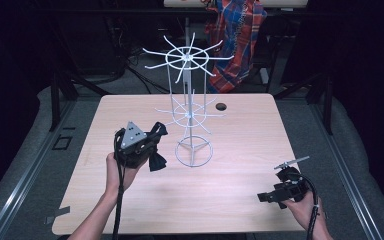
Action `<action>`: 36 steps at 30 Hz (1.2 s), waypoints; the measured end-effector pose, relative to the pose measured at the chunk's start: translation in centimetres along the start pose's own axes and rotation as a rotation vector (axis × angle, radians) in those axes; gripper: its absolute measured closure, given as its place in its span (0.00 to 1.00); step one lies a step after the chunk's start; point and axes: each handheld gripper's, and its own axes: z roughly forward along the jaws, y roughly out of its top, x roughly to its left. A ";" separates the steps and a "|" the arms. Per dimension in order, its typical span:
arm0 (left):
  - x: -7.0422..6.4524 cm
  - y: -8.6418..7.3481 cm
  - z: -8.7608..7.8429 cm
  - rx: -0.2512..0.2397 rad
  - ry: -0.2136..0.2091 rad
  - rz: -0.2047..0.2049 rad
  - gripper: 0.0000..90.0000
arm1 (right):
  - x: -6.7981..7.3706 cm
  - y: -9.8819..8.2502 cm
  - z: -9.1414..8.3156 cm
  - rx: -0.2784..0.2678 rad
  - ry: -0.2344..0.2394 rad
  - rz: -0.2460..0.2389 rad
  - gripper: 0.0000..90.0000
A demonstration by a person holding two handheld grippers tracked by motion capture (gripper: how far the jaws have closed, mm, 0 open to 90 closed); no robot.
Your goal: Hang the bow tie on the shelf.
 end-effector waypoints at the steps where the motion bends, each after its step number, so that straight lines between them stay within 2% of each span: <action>1: 0.0 0.0 0.1 -0.001 -0.003 -0.002 0.97 | 0.0 0.0 0.0 0.000 0.001 -0.001 0.18; 9: -0.2 -0.1 0.6 0.007 -0.002 0.014 0.97 | 0.0 -0.3 -0.3 -0.005 -0.008 0.002 0.18; 17: -0.6 0.0 1.8 0.020 -0.004 0.049 0.97 | 0.0 -0.3 -0.3 -0.001 -0.005 -0.003 0.18; 36: -0.7 0.1 3.0 0.059 -0.055 0.058 0.97 | 0.0 -0.7 -0.4 0.004 -0.012 0.007 0.18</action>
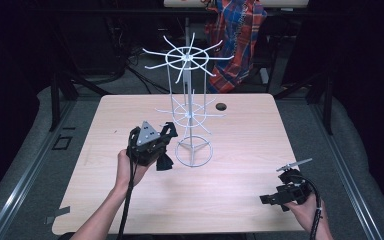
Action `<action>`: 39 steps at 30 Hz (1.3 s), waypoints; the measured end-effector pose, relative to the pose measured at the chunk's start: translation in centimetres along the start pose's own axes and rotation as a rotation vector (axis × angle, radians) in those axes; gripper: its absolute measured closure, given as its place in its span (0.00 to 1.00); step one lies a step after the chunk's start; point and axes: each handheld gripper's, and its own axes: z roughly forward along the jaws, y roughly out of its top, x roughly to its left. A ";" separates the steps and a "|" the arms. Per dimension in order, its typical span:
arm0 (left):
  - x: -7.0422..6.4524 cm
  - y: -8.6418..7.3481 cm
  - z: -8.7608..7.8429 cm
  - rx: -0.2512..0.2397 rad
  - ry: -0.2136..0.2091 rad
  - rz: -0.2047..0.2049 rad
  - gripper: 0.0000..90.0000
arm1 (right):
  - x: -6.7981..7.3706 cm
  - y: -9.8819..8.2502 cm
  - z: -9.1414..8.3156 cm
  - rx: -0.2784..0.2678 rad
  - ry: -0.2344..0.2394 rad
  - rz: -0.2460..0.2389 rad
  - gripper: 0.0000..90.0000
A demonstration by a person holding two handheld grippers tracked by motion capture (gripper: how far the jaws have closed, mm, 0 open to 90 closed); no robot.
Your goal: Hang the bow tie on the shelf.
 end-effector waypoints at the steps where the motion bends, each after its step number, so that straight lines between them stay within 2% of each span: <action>1: 0.0 0.0 0.1 0.001 0.001 -0.006 0.97 | 0.0 0.0 0.0 0.000 0.000 0.000 0.18; 8: 0.1 -0.2 0.4 0.011 0.002 -0.012 0.97 | -0.1 0.0 0.0 0.007 0.005 0.000 0.18; 16: -0.1 0.0 1.1 0.011 -0.012 0.007 0.97 | -0.1 0.0 -0.1 0.012 0.007 -0.005 0.18; 26: 0.2 -0.2 1.6 0.024 -0.033 -0.013 0.97 | -0.1 -0.1 0.0 0.009 0.002 0.001 0.18; 27: 0.2 -0.2 1.6 0.023 -0.035 -0.014 0.97 | 0.0 -0.1 0.1 -0.007 0.004 0.014 0.18; 29: 0.2 -0.2 1.6 0.023 -0.039 -0.012 0.97 | -0.1 0.0 0.0 0.018 0.007 -0.006 0.18; 31: 0.2 -0.2 1.7 0.023 -0.040 -0.015 0.97 | 0.0 -0.1 0.1 -0.010 0.001 0.017 0.18; 33: 0.2 -0.3 1.7 0.028 -0.040 -0.016 0.97 | -0.1 -0.1 0.0 0.013 0.008 0.000 0.18; 35: 0.3 -0.3 1.8 0.031 -0.040 -0.023 0.97 | 0.0 -0.1 0.1 -0.007 0.005 0.014 0.18; 39: 0.3 -0.3 1.9 0.035 -0.046 -0.034 0.97 | 0.0 -0.1 0.1 0.010 0.004 0.003 0.18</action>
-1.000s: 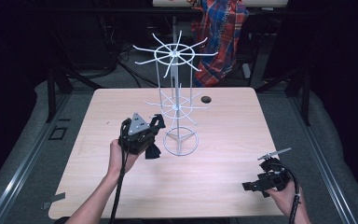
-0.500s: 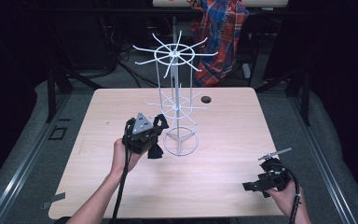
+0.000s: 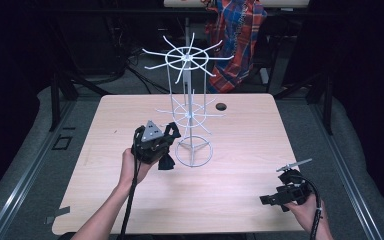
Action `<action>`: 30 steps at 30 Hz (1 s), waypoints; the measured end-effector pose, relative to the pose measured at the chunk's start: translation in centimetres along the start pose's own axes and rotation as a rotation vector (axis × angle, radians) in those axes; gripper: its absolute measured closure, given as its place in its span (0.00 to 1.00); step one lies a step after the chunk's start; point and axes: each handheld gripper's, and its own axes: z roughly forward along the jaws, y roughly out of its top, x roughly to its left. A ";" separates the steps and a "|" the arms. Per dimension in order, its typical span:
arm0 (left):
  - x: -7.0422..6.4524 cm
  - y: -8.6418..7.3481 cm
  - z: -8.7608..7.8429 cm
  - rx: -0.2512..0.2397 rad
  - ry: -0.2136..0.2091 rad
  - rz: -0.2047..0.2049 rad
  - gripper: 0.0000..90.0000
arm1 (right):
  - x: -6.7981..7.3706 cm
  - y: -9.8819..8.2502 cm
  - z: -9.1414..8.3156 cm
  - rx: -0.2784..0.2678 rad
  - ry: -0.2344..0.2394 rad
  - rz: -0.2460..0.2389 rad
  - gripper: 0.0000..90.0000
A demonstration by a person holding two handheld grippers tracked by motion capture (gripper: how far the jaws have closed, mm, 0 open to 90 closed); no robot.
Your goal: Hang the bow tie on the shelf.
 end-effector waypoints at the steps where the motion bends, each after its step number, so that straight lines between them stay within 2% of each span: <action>1: -0.1 0.0 0.0 -0.001 0.001 0.001 0.97 | 0.0 0.0 0.0 0.001 -0.001 -0.001 0.18; 2: -0.1 0.0 0.0 0.000 0.001 0.002 0.97 | 0.0 0.0 0.0 -0.002 0.001 -0.004 0.18; 3: 0.0 0.0 0.0 0.001 0.001 0.002 0.97 | 0.2 -0.1 0.1 -0.017 -0.003 0.012 0.18; 4: 0.0 0.0 0.0 0.001 0.003 -0.001 0.97 | 0.1 0.0 0.0 -0.002 0.000 -0.001 0.18; 15: 0.6 -0.4 -0.2 0.001 0.017 -0.035 0.92 | 0.0 0.0 -0.1 -0.001 0.009 -0.005 0.18; 22: 0.7 -0.5 -0.2 0.012 0.019 -0.034 0.91 | 0.0 0.0 -0.1 0.003 0.005 -0.007 0.18; 30: 0.8 -0.5 -0.5 0.013 0.039 -0.042 0.75 | 0.0 0.0 -0.1 0.003 0.006 -0.006 0.18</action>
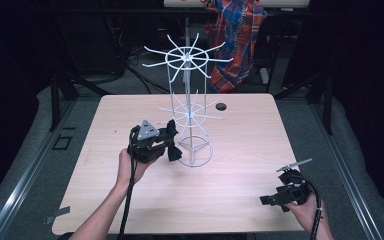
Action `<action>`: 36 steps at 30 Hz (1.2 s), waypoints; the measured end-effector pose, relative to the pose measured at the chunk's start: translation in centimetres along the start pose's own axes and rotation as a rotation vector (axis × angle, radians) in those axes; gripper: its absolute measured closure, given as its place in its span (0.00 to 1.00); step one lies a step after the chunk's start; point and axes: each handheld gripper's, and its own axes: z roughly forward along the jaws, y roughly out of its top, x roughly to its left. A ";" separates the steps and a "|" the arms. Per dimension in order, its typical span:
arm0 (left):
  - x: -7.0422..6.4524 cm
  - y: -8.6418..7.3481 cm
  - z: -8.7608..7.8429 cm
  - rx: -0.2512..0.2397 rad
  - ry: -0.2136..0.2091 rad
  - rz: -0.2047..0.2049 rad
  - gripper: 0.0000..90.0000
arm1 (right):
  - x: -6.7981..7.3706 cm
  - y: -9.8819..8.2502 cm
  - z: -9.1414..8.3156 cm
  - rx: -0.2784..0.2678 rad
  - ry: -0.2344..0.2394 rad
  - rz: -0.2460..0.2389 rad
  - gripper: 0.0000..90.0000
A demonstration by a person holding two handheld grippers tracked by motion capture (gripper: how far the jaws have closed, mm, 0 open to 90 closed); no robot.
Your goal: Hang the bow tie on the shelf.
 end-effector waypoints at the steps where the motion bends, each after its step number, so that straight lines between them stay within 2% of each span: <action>1: 0.0 0.0 -0.1 -0.002 0.002 0.000 0.74 | 0.0 0.0 0.0 0.000 0.000 0.000 0.18; 7: 0.2 -0.1 -0.9 0.020 0.023 -0.010 0.60 | 0.0 0.1 -0.1 0.005 0.003 -0.006 0.18; 8: 0.2 -0.1 -1.1 0.026 0.032 -0.012 0.56 | 0.1 0.0 0.0 -0.021 -0.002 0.013 0.18; 9: 0.3 -0.2 -1.2 0.030 0.037 -0.013 0.53 | 0.0 0.1 -0.3 0.012 -0.026 -0.014 0.18; 10: 0.4 -0.2 -1.4 0.033 0.044 -0.014 0.50 | 0.0 0.1 -0.1 -0.001 -0.009 -0.008 0.18; 11: 0.6 -0.2 -1.5 0.034 0.047 -0.018 0.48 | 0.0 0.2 -0.3 0.014 -0.041 -0.024 0.18; 18: 0.9 -0.7 -2.5 0.080 0.066 -0.037 0.34 | 0.1 0.2 -0.3 0.009 -0.026 -0.019 0.18; 22: 0.9 -1.1 -3.0 0.144 0.067 -0.061 0.24 | 0.1 0.2 -0.4 0.010 -0.028 -0.021 0.18; 23: 0.8 -1.2 -3.1 0.154 0.073 -0.060 0.22 | 0.1 0.2 -0.3 0.004 -0.024 -0.014 0.18; 24: 0.7 -1.3 -3.1 0.170 0.077 -0.060 0.20 | 0.3 0.0 -0.1 -0.030 -0.012 0.011 0.18; 25: 0.6 -1.4 -3.2 0.182 0.083 -0.061 0.18 | 0.1 0.2 -0.2 -0.008 0.001 -0.011 0.18; 27: 0.6 -1.6 -3.2 0.204 0.092 -0.063 0.17 | 0.1 0.3 -0.3 0.010 -0.010 -0.027 0.18; 29: 0.6 -1.9 -3.1 0.224 0.107 -0.066 0.14 | 0.2 0.3 -0.3 0.012 -0.022 -0.027 0.18; 30: 0.6 -2.0 -3.2 0.234 0.114 -0.066 0.13 | 0.3 0.3 -0.1 -0.005 0.006 -0.017 0.18; 36: 0.8 -3.4 -3.6 0.281 0.129 -0.091 0.08 | 0.3 0.3 -0.1 -0.005 0.008 -0.021 0.18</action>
